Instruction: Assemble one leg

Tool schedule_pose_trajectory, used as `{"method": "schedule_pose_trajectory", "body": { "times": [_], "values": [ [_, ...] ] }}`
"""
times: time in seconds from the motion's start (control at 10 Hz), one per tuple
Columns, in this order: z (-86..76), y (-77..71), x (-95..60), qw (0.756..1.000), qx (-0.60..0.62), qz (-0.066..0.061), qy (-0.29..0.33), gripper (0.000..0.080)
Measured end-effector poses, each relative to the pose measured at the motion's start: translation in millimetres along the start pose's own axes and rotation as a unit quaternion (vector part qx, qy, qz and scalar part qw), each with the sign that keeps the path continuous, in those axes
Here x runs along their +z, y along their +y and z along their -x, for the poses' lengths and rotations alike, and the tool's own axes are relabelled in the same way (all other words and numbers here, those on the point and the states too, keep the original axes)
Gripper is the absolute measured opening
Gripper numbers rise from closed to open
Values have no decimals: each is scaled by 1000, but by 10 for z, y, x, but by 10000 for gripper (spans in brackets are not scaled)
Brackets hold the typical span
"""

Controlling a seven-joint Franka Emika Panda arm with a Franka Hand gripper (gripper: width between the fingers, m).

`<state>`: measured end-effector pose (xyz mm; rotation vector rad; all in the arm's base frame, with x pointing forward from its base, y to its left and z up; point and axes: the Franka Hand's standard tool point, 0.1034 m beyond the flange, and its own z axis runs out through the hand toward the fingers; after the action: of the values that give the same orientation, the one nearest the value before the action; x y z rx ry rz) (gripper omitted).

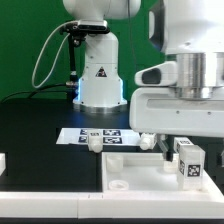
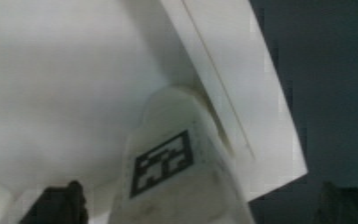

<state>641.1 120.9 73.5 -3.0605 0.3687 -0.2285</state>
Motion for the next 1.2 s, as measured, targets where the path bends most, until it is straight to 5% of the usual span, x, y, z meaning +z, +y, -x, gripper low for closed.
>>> {"method": "schedule_pose_trajectory", "body": {
  "times": [0.2, 0.3, 0.4, 0.5, 0.7, 1.0, 1.2],
  "values": [
    [-25, -10, -1, 1000, 2, -3, 7, 621],
    [-25, -9, 1, 1000, 5, -3, 7, 450],
    [-36, 15, -1, 1000, 9, -2, 7, 450],
    [-42, 53, 4, 1000, 29, 0, 7, 293],
    [-50, 104, 12, 989, 147, 3, 5, 294],
    [-8, 117, 21, 932, 362, -1, -14, 292],
    [10, 78, 8, 852, 521, 0, -56, 290]
  ]
}}
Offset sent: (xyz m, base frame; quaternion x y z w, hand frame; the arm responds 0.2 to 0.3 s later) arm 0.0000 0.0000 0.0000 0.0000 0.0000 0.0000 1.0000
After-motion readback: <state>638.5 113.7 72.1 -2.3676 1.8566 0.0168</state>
